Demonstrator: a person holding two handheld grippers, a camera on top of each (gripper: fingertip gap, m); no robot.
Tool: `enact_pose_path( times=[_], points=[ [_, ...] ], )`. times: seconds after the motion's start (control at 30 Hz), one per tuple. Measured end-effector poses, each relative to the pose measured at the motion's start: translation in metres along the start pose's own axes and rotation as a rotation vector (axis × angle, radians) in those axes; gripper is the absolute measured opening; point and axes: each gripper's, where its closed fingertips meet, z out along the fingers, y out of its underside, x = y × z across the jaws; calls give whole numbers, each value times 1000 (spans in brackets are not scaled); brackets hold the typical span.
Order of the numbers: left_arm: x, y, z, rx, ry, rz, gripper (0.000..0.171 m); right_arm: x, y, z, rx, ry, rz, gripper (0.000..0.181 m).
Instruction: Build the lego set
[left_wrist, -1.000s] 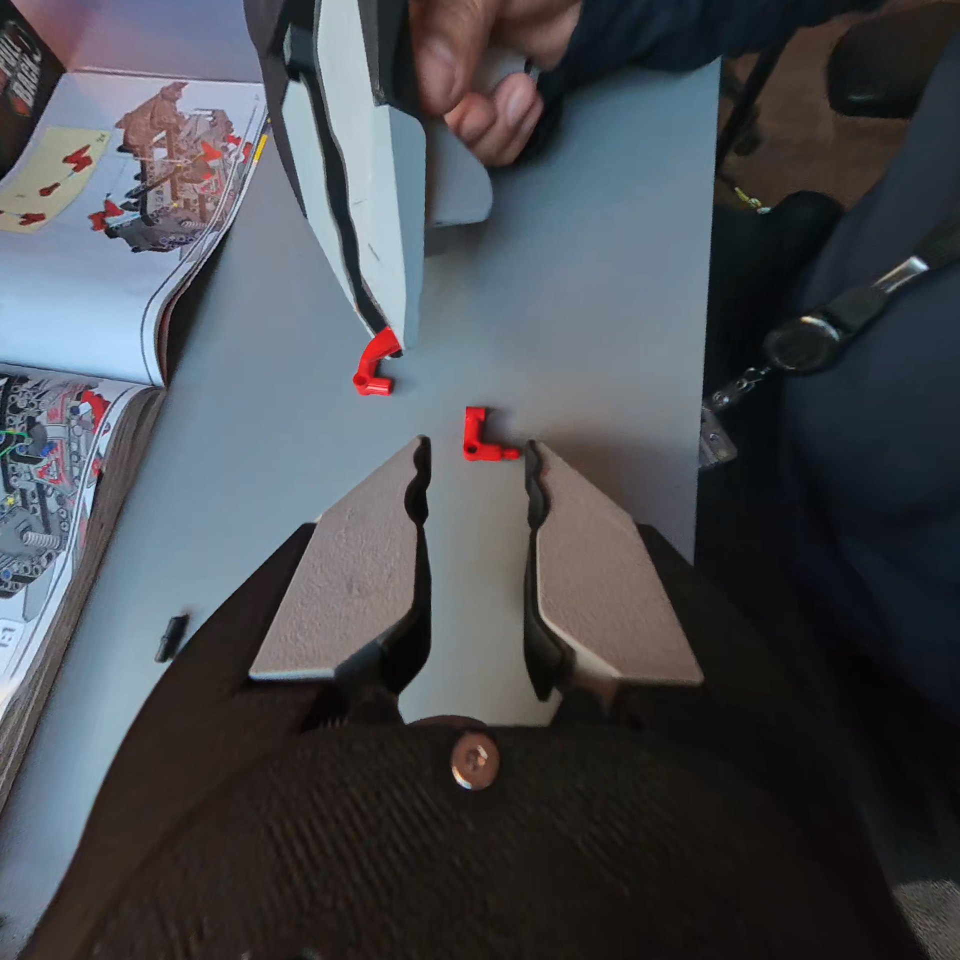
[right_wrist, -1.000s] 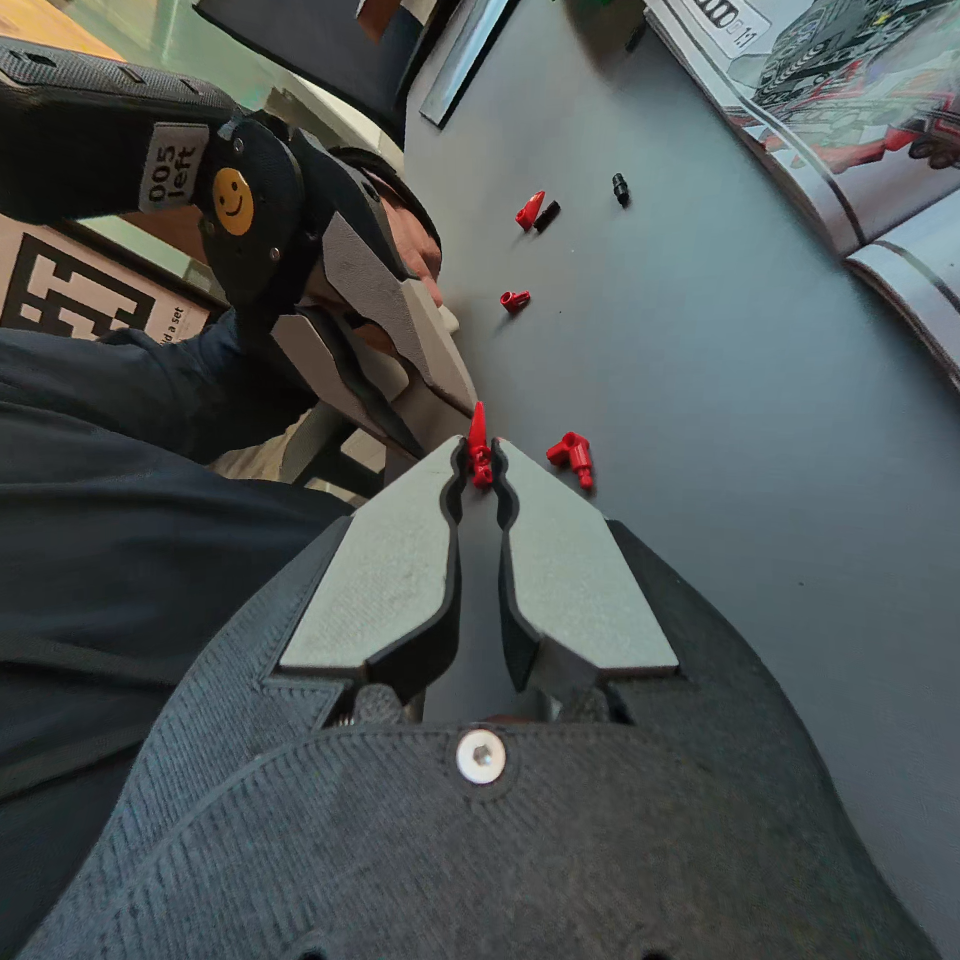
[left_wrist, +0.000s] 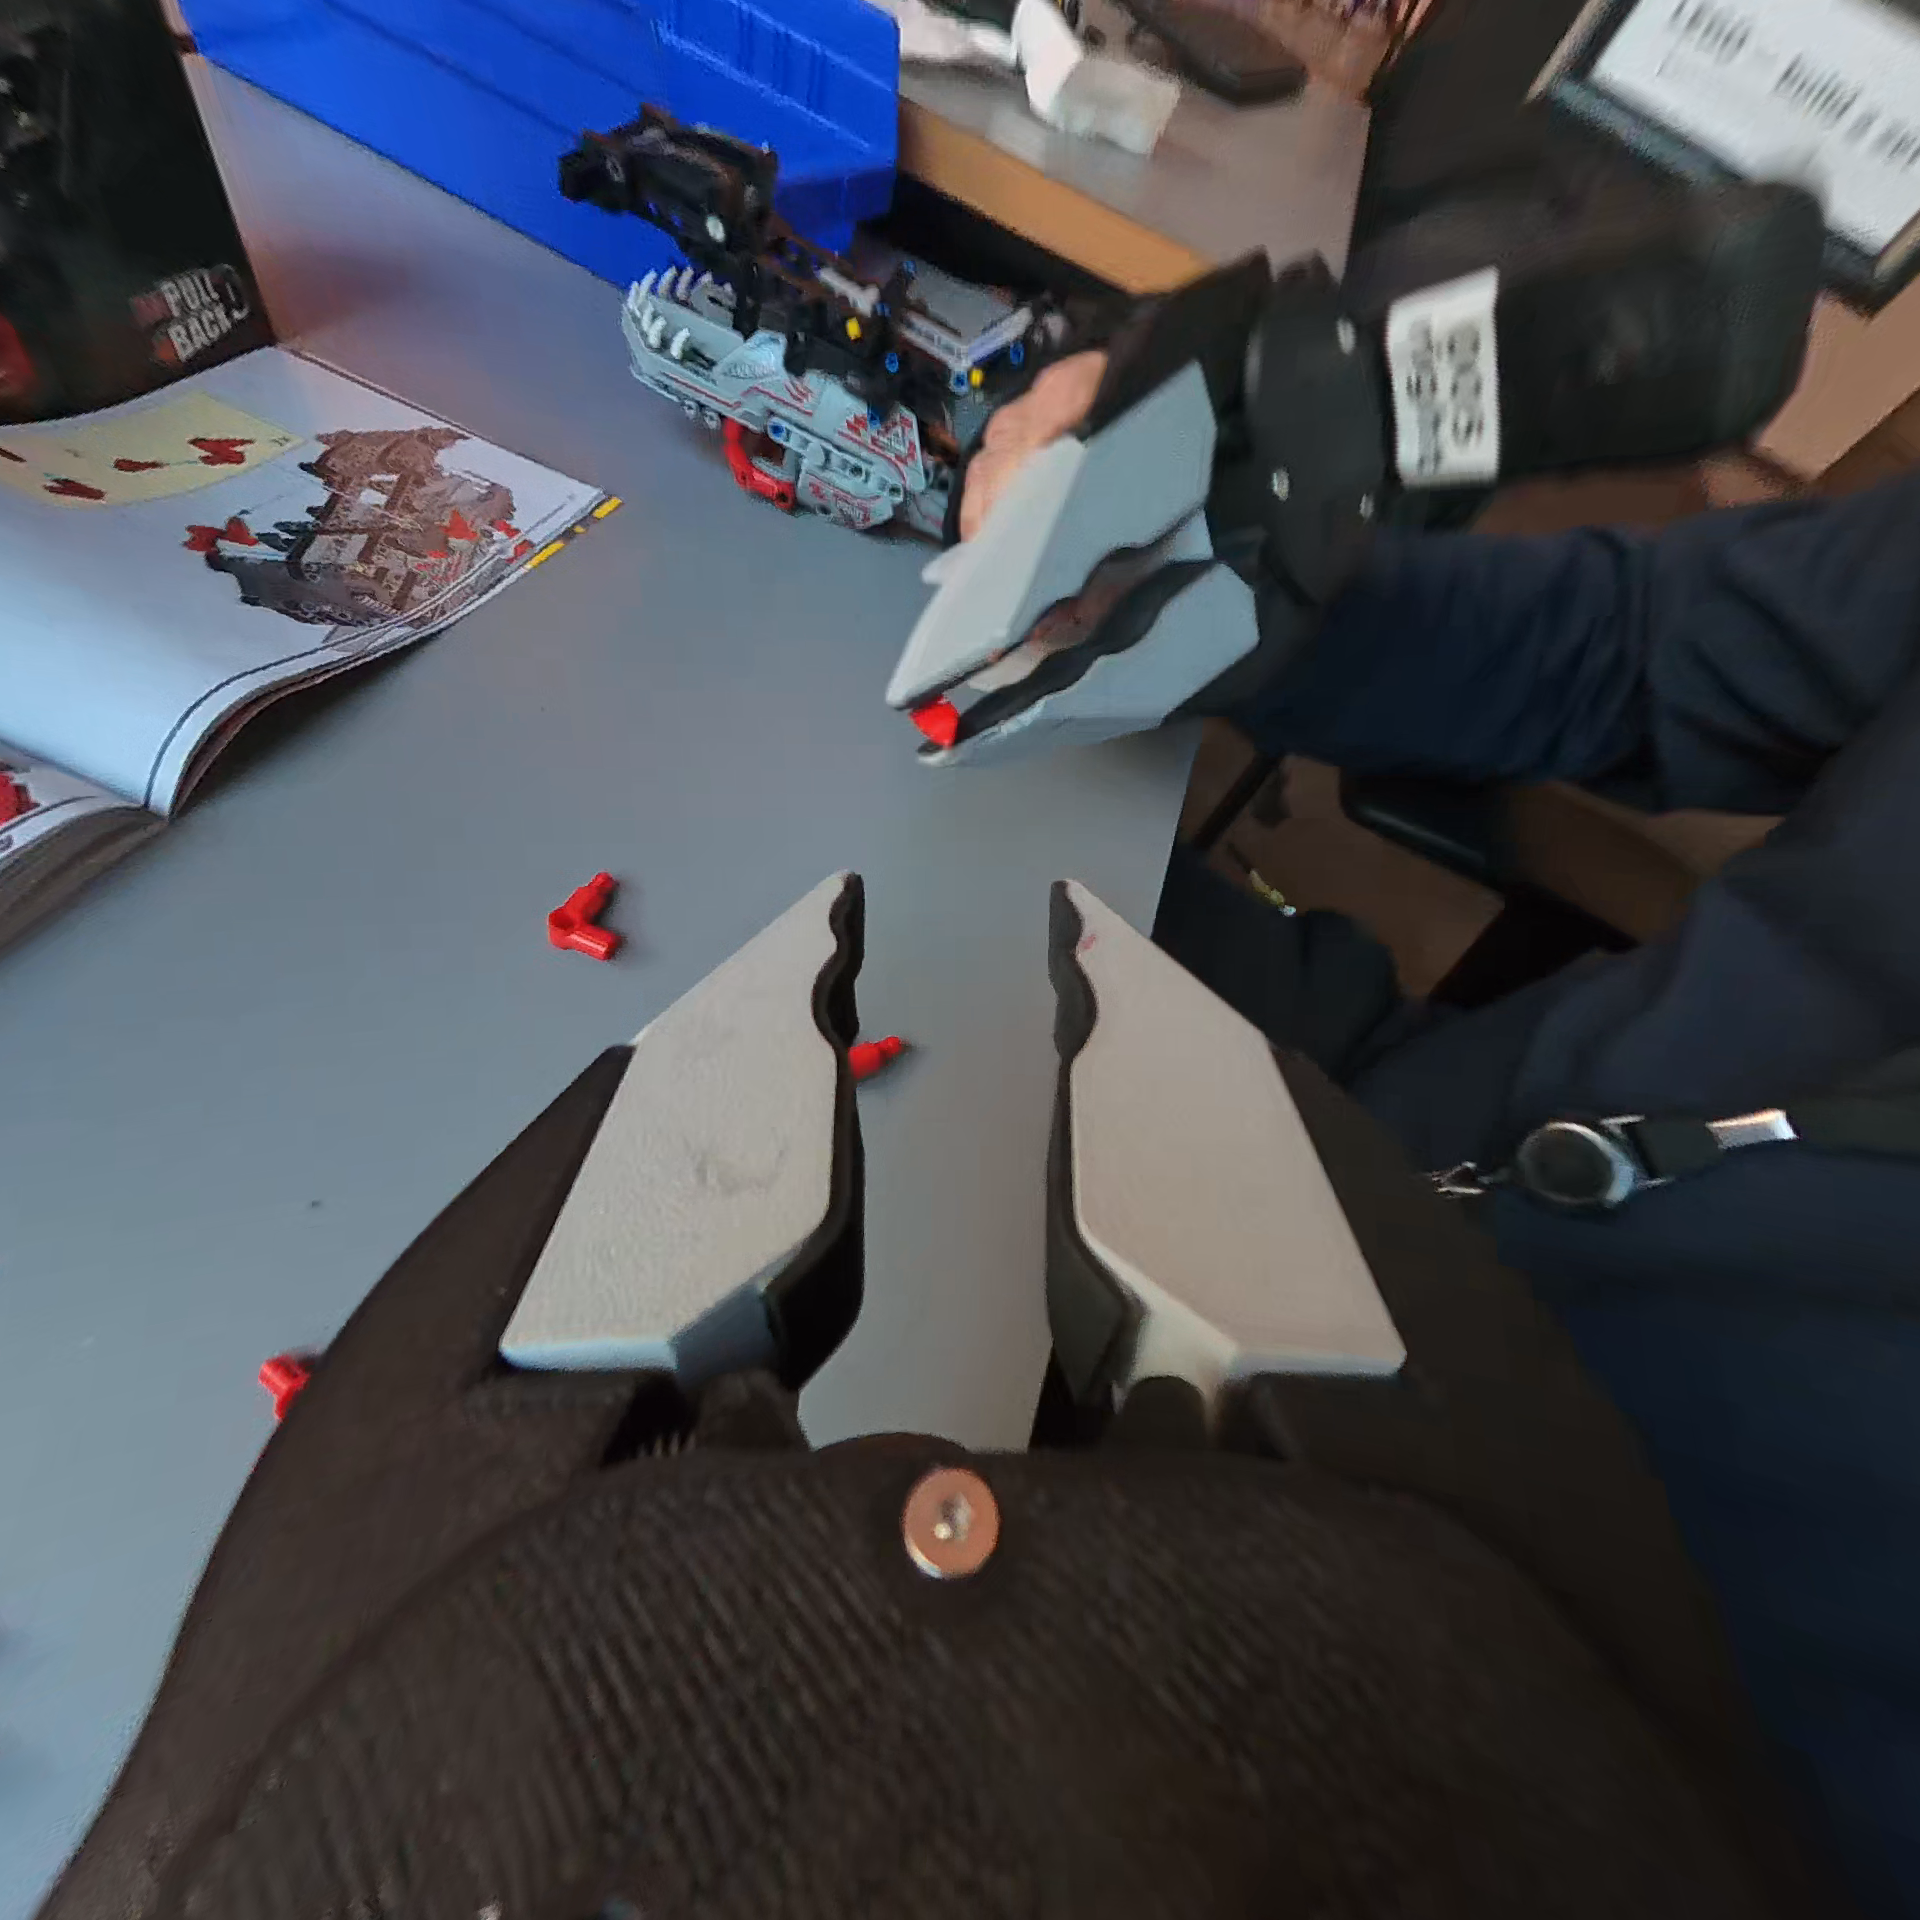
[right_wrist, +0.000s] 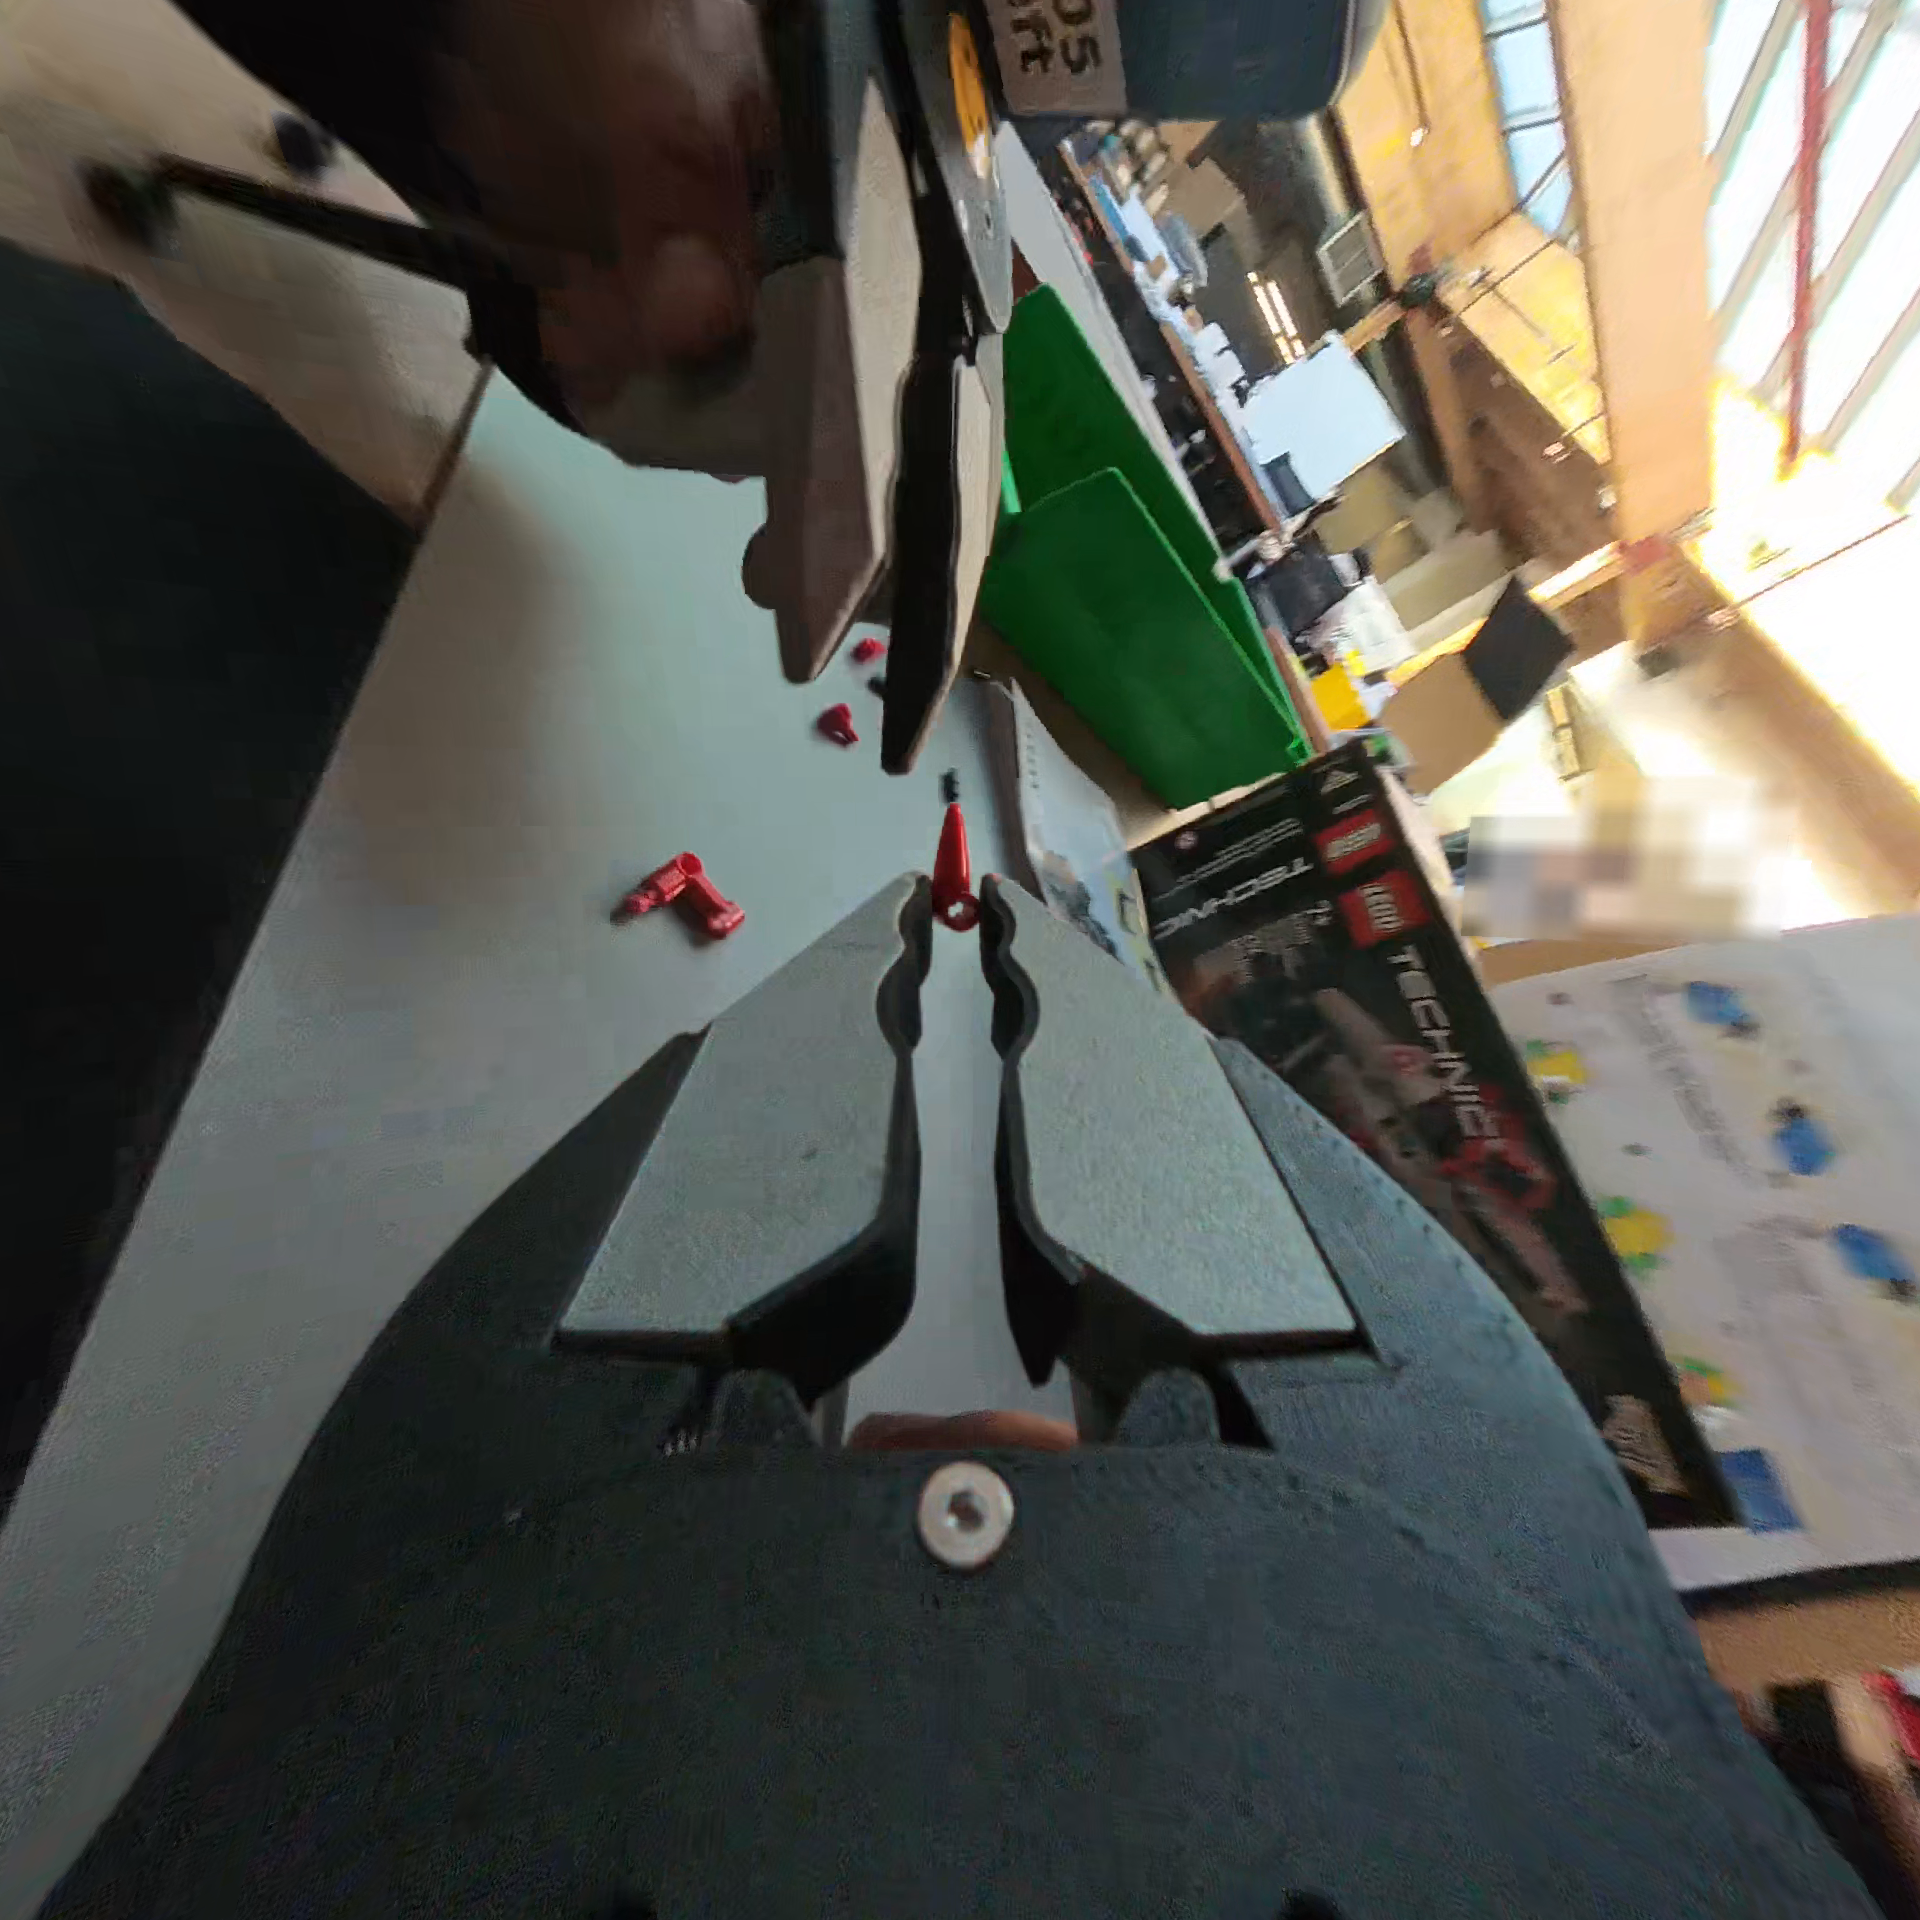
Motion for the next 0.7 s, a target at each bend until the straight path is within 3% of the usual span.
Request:
enact_pose_path(
  times=[0.07,0.13,0.2,0.3,0.4,0.57,0.7],
  points=[
    [0,-5,-6,56,54,-82,34,1,2,-1,-30,60,-74,4],
    [-1,-11,-9,99,80,-117,36,0,13,-1,-105,64,21,4],
    [-6,-10,-10,84,23,-35,33,-3,30,0,-191,3,289,5],
    [-12,7,-6,-44,-39,107,36,-22,41,-3,-252,-195,894,5],
    [-8,28,5,-194,42,246,36,-25,24,-5,-110,-360,1385,5],
    [-20,55,17,-385,89,490,40,-32,8,-9,-4,-511,1447,5],
    [-22,64,27,-460,117,502,24,-25,-8,-13,103,-512,1247,4]
  ],
)
